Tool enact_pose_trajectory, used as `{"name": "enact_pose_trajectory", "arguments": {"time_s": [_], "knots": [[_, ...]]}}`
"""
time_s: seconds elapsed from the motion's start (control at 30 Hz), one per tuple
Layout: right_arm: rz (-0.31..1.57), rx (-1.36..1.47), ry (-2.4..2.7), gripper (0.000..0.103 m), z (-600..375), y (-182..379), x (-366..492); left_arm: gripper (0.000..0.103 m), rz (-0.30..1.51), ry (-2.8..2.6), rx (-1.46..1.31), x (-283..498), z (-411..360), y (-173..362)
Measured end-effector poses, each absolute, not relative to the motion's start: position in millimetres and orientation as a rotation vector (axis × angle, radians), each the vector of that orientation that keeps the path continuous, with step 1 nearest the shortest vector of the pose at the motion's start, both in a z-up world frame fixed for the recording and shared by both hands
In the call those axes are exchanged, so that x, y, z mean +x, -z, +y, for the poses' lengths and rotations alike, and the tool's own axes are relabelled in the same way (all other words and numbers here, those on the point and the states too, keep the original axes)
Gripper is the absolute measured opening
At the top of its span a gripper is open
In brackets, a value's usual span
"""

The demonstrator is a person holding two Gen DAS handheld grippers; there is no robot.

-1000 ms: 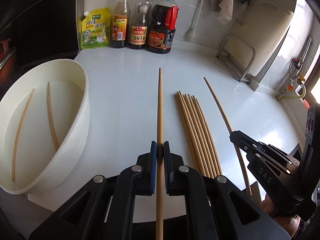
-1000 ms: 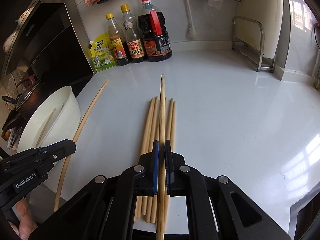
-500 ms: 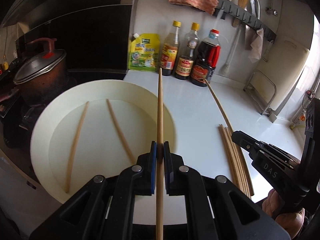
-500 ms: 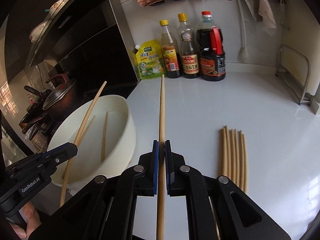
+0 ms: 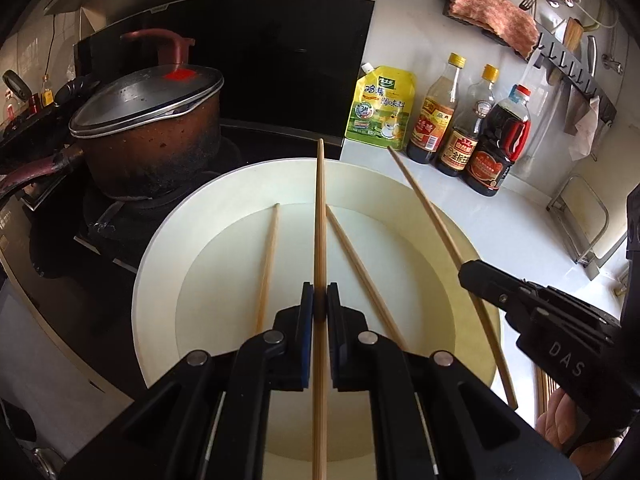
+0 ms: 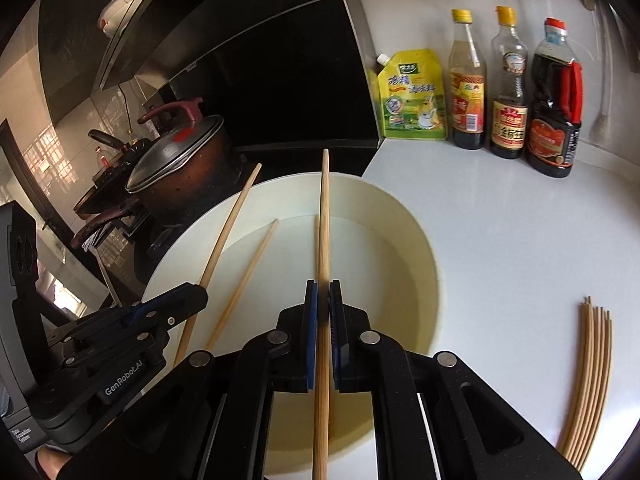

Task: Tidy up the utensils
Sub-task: 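Carry both held chopsticks over the white water basin, then open both grippers to drop the chopsticks into the basin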

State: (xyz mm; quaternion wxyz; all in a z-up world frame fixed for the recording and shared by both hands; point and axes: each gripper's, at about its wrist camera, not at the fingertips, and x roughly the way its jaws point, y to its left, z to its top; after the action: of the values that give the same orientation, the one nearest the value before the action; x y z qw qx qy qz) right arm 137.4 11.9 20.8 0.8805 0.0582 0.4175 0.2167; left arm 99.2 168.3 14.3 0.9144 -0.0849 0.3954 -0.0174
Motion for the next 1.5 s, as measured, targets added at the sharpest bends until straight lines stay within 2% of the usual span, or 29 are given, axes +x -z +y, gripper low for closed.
{"name": "enact_pose_trajectory", "arguments": {"time_s": [0.53, 0.57, 0.67, 0.73, 0.77, 1.0, 1.1, 1.17, 1.5], "knots": [[0.998, 0.103, -0.441, 0.006, 41, 19, 162, 0.008, 0.919, 0.011, -0.205, 130, 185, 22], [0.994, 0.111, -0.443, 0.009, 40, 18, 162, 0.008, 0.917, 0.008, -0.209, 129, 187, 21], [0.979, 0.105, -0.436, 0.012, 38, 15, 159, 0.026, 0.904, -0.004, -0.205, 125, 188, 20], [0.977, 0.106, -0.438, 0.012, 36, 14, 158, 0.047, 0.896, -0.006, -0.212, 123, 189, 18], [0.974, 0.104, -0.438, 0.012, 36, 13, 157, 0.05, 0.889, -0.008, -0.216, 121, 189, 17], [0.958, 0.102, -0.432, 0.012, 29, 9, 149, 0.051, 0.869, -0.017, -0.204, 112, 186, 12], [0.957, 0.108, -0.438, 0.015, 26, 8, 145, 0.059, 0.852, -0.037, -0.193, 106, 185, 9], [0.955, 0.111, -0.446, 0.018, 25, 7, 142, 0.06, 0.845, -0.044, -0.185, 101, 184, 7], [0.933, 0.118, -0.459, 0.019, 14, -3, 121, 0.061, 0.83, -0.049, -0.172, 82, 172, -2]]}}
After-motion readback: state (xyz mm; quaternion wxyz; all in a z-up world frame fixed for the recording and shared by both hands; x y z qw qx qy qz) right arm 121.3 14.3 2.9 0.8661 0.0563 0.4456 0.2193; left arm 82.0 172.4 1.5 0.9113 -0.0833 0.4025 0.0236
